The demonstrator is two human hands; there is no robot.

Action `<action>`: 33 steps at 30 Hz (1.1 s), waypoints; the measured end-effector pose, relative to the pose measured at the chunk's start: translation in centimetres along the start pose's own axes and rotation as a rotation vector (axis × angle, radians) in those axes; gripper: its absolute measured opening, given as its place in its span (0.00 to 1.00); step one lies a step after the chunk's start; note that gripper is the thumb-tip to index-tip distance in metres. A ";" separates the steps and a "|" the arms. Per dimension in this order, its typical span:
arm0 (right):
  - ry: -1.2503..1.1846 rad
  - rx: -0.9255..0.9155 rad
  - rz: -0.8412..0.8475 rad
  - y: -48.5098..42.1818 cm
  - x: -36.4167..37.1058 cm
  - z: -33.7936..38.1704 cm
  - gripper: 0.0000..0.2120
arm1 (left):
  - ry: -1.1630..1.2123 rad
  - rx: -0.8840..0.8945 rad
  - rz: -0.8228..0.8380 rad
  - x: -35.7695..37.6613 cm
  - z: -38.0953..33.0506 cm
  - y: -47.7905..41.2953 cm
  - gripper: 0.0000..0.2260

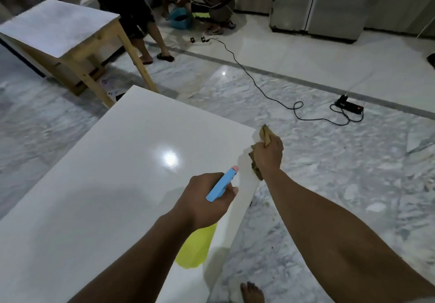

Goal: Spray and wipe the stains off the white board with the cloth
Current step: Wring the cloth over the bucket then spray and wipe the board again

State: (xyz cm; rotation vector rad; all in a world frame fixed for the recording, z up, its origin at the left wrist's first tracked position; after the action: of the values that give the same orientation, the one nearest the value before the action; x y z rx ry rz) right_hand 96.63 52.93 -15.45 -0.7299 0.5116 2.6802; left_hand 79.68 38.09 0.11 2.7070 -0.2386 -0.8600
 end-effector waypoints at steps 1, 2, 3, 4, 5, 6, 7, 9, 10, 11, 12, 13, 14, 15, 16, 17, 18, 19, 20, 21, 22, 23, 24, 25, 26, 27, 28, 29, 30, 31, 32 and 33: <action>0.078 -0.044 -0.011 -0.1 1.2 -0.6 0.20 | 0.004 -0.001 -0.002 -0.1 0.3 -0.2 0.14; 0.128 -0.065 -0.047 -0.2 2.1 -1.0 0.22 | 0.008 0.000 -0.007 -0.2 0.6 -0.7 0.13; 0.134 -0.050 -0.079 -0.1 2.6 -1.0 0.23 | 0.009 0.003 -0.012 -0.2 0.9 -0.9 0.13; 0.104 -0.012 -0.093 -0.2 2.9 -1.0 0.23 | -0.001 0.008 -0.015 -0.4 1.2 -1.3 0.12; 0.091 0.018 -0.113 -0.5 3.2 -1.3 0.22 | -0.018 0.015 -0.018 -0.5 1.5 -1.6 0.12; 0.103 0.029 -0.124 -0.6 3.2 -1.3 0.21 | -0.030 0.026 -0.021 -0.6 1.7 -1.7 0.12; 0.130 0.026 -0.133 -0.8 3.2 -1.3 0.22 | -0.033 0.033 -0.028 -0.8 1.8 -1.9 0.12; 0.157 0.036 -0.140 -1.3 3.2 -1.4 0.25 | -0.028 0.036 -0.048 -0.9 2.2 -2.2 0.12; 0.144 0.056 -0.135 -1.6 3.1 -1.6 0.26 | -0.020 0.039 -0.054 -0.9 2.3 -2.2 0.13; 0.138 0.064 -0.128 -1.8 3.1 -1.7 0.27 | -0.008 0.043 -0.054 -0.8 2.5 -2.1 0.13; 0.139 0.066 -0.113 -1.9 3.1 -2.1 0.27 | 0.001 0.050 -0.050 -0.6 2.8 -1.9 0.13; 0.152 0.059 -0.105 -2.0 3.2 -2.5 0.28 | 0.007 0.053 -0.046 -0.4 3.0 -1.6 0.12; 0.173 0.041 -0.102 -1.8 3.2 -2.8 0.28 | 0.011 0.055 -0.041 -0.1 3.3 -1.2 0.12; 0.197 0.022 -0.101 -1.6 3.2 -3.0 0.28 | 0.012 0.053 -0.036 0.0 3.6 -0.8 0.11; 0.219 0.010 -0.107 -1.2 3.2 -3.2 0.28 | 0.011 0.049 -0.030 0.2 4.1 -0.3 0.11; 0.235 0.003 -0.110 -0.8 3.2 -3.3 0.27 | 0.010 0.042 -0.025 0.3 4.5 0.2 0.11; 0.245 -0.002 -0.110 -0.2 3.3 -3.5 0.27 | 0.017 0.029 -0.021 0.5 4.9 0.7 0.10; 0.252 -0.008 -0.110 0.5 3.4 -3.7 0.26 | 0.029 0.014 -0.024 0.6 5.3 1.3 0.10; 0.254 -0.018 -0.115 1.3 3.5 -4.0 0.26 | 0.041 0.008 -0.029 0.6 5.7 1.9 0.10; 0.249 -0.026 -0.124 2.5 3.7 -4.3 0.25 | 0.055 -0.002 -0.034 0.6 6.1 2.7 0.10; 0.246 -0.036 -0.134 3.6 3.9 -4.6 0.25 | 0.063 -0.009 -0.037 0.6 6.5 3.5 0.10; 0.242 -0.038 -0.148 4.2 4.1 -4.8 0.25 | 0.066 -0.018 -0.042 0.6 6.8 3.7 0.09; 0.238 -0.041 -0.152 5.9 4.5 -5.3 0.24 | 0.072 -0.031 -0.049 0.3 7.4 5.1 0.09; 0.234 -0.040 -0.155 7.2 4.8 -5.6 0.24 | 0.078 -0.031 -0.055 0.2 7.9 6.2 0.09; 0.228 -0.035 -0.153 8.0 5.0 -5.9 0.24 | 0.080 -0.033 -0.060 0.0 8.2 6.8 0.09; 0.225 -0.028 -0.151 9.4 5.2 -6.2 0.24 | 0.070 -0.038 -0.067 -0.1 8.7 7.8 0.10; 0.218 -0.019 -0.153 11.2 5.6 -6.5 0.23 | 0.062 -0.040 -0.075 -0.3 9.3 9.2 0.10; 0.207 -0.011 -0.151 13.7 6.0 -6.8 0.23 | 0.057 -0.046 -0.081 -0.7 10.1 11.1 0.11; 0.197 -0.007 -0.150 15.9 6.5 -7.2 0.23 | 0.054 -0.044 -0.088 -1.0 10.9 12.8 0.11; 0.187 -0.007 -0.151 18.3 6.9 -7.6 0.23 | 0.049 -0.040 -0.091 -1.4 11.9 14.5 0.10; 0.180 -0.011 -0.151 21.2 7.3 -8.2 0.23 | 0.044 -0.027 -0.094 -1.7 12.9 16.7 0.11; 0.174 -0.018 -0.151 23.7 7.7 -8.7 0.23 | 0.042 -0.016 -0.097 -2.1 13.9 18.5 0.11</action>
State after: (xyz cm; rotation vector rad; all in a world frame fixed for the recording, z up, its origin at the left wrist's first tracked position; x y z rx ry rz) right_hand 84.77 29.87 -20.58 -0.9721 0.4546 2.4981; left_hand 68.60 18.04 -3.67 2.7373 -0.0916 -0.8266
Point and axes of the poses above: each hand's wrist, its own y-axis away from the middle knuckle, its own x-axis out of the palm, z = x × y, the point moved 1 cm from there along -y, towards the middle knuckle, and after that the axes turned 8 degrees about y, right-handed, at the moved point
